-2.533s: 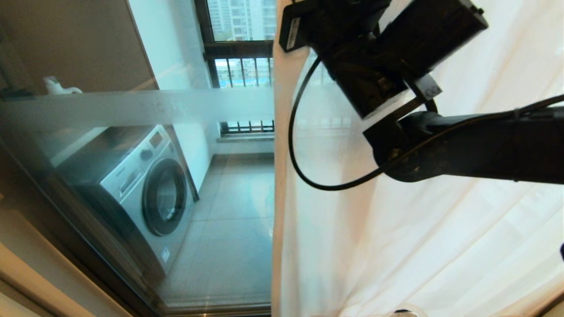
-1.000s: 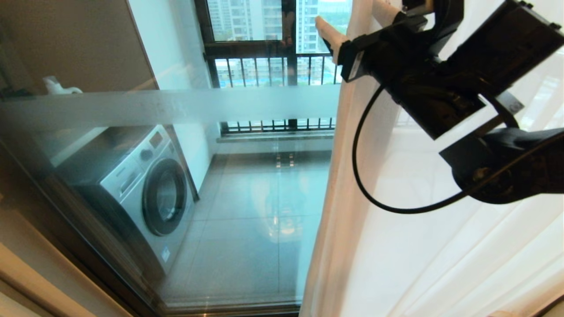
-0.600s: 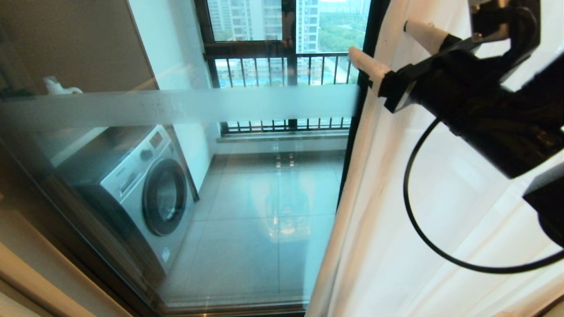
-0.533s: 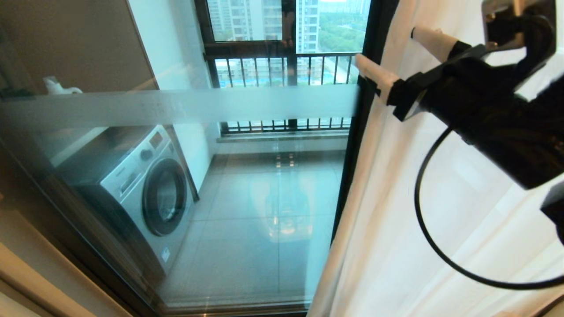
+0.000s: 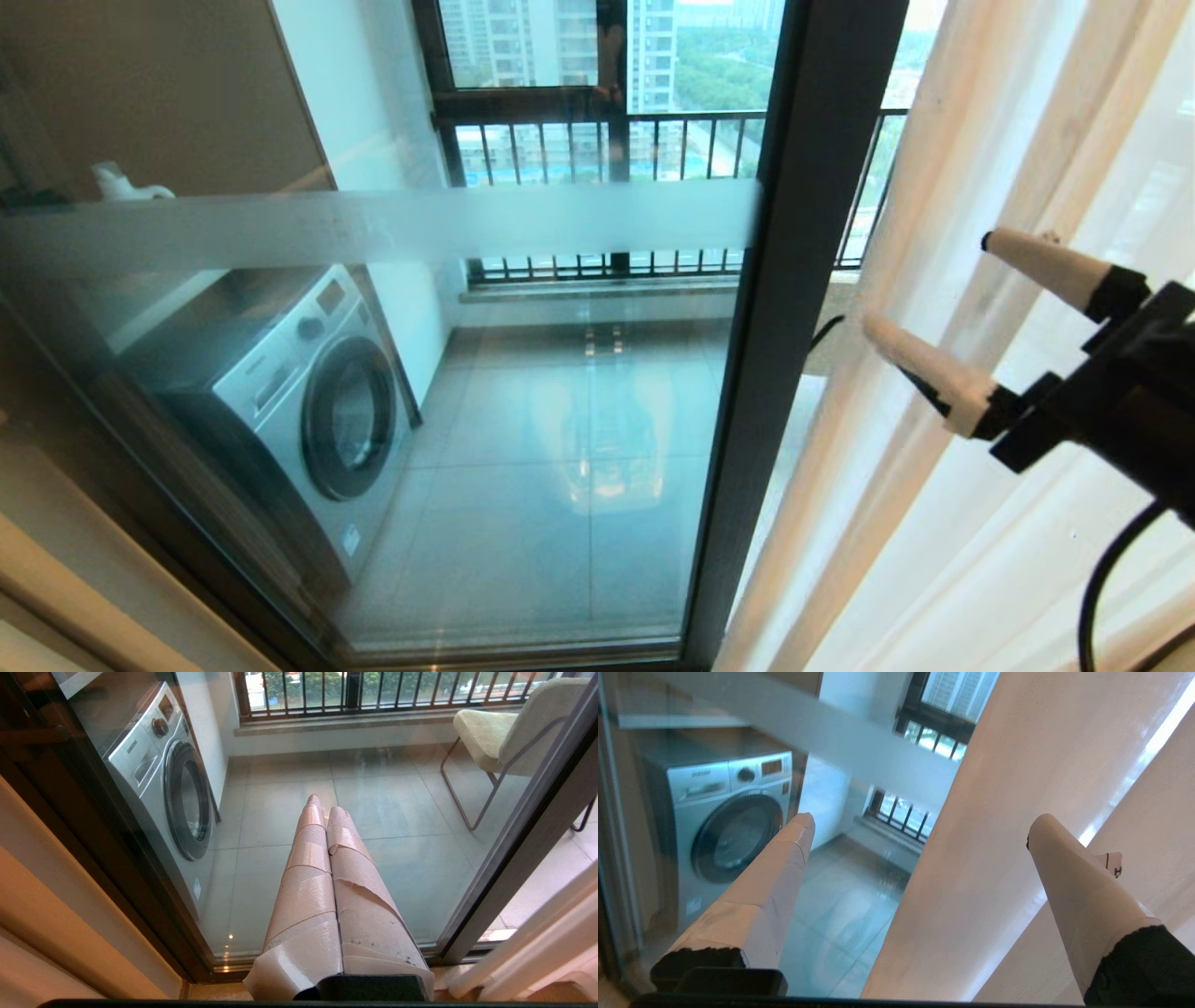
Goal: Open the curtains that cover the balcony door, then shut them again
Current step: Close the inner curtains on both sides
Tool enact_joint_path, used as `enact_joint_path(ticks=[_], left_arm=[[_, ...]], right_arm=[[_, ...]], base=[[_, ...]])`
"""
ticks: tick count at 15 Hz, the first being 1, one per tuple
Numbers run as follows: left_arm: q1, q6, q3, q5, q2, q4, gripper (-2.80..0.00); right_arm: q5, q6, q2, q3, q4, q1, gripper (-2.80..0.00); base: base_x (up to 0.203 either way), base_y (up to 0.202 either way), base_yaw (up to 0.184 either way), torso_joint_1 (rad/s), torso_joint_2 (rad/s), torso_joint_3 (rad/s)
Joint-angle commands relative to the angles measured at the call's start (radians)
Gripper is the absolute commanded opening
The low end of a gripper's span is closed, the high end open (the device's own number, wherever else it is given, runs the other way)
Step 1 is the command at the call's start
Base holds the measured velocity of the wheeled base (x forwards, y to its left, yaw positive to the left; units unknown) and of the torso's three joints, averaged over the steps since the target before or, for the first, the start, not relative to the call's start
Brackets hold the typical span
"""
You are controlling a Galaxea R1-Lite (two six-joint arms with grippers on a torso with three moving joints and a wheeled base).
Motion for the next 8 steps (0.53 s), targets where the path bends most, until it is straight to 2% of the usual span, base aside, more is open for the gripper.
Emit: enact_joint_path(ticks=[1,4,8], left_arm=[[0.000,0.000,0.000,0.000,0.000,0.000,-2.80],[0.000,0.000,0.000,0.000,0.000,0.001,-2.80],[0.000,0.000,0.000,0.000,0.000,-0.001,-2.80]], right_arm=[[-0.002,-0.003,-0.105,0.090,-0.001,-0.004,0.00],[-0.002,-0.003,-0.206,0.192,0.022,-0.033,0.00],[-0.027,-0.006,-0.312,0.235,0.132,-0.042,0.00]], base=[[0.000,0.000,0.000,0.000,0.00,0.000],[0.000,0.000,0.000,0.000,0.00,0.000],[0.000,0.000,0.000,0.000,0.00,0.000]])
